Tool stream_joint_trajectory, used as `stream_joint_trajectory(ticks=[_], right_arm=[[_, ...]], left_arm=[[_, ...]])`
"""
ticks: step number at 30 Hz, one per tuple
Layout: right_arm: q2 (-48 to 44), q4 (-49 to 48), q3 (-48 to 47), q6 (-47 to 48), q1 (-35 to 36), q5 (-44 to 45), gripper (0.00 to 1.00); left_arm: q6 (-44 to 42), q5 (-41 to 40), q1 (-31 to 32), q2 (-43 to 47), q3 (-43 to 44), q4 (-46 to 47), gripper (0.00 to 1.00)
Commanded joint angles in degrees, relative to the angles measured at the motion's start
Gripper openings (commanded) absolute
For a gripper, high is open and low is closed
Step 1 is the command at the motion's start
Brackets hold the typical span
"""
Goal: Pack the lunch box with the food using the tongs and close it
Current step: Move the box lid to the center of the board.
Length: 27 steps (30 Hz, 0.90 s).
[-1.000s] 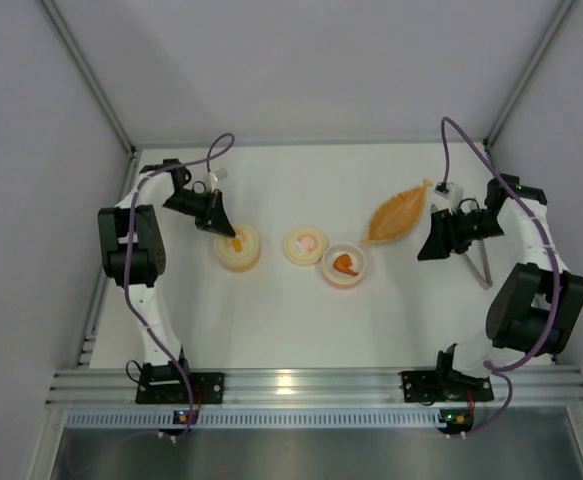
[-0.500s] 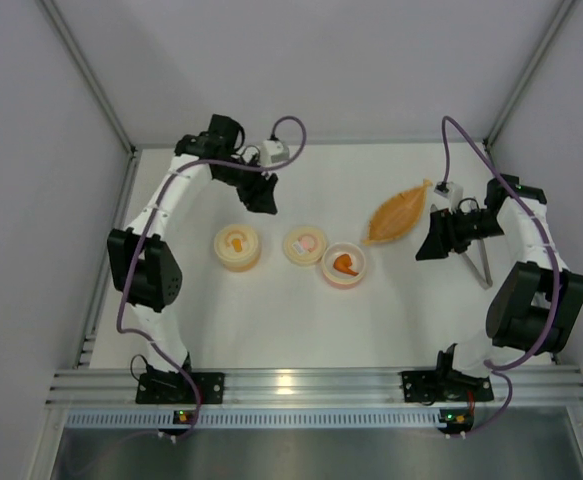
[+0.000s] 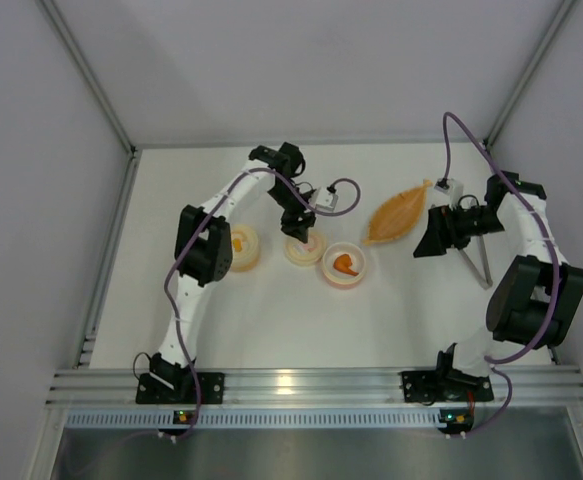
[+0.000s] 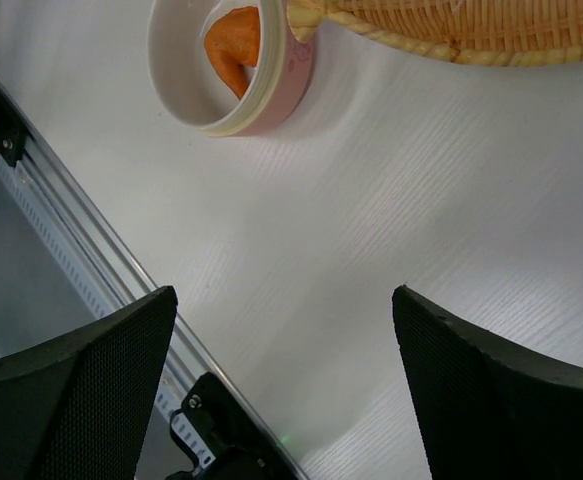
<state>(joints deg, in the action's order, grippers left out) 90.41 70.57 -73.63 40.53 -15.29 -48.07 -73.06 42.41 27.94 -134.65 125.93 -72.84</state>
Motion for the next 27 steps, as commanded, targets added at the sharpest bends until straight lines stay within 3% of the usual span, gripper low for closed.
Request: stream_joint_trajectory(ticks=[1, 10, 20, 24, 27], right_arm=[[-0.15, 2.12, -2.05, 1.65, -0.97, -1.15, 0.88], [0.38, 3.09, -2.75, 2.27, -1.24, -0.18, 0.89], [0.29, 3.79, -3.63, 2.62, -1.32, -0.09, 0.89], [0.91, 4.4, -4.16, 3.23, -1.41, -0.53, 0.89], [1.0, 4.49, -4.25, 3.41, -1.32, -0.88, 0.89]], left_arm=[[-11.22, 2.06, 0.8, -1.66, 3.0, -6.88, 0.62], [-15.89, -1.09, 1.32, -8.16, 4.85, -9.78, 0.57], [-13.52, -7.24, 1.41, -8.79, 2.05, -8.54, 0.57], [-7.47, -9.36, 0.89, -5.89, -4.71, -8.11, 0.56], [4.03, -8.67, 0.45, -5.18, -5.78, -7.76, 0.52]])
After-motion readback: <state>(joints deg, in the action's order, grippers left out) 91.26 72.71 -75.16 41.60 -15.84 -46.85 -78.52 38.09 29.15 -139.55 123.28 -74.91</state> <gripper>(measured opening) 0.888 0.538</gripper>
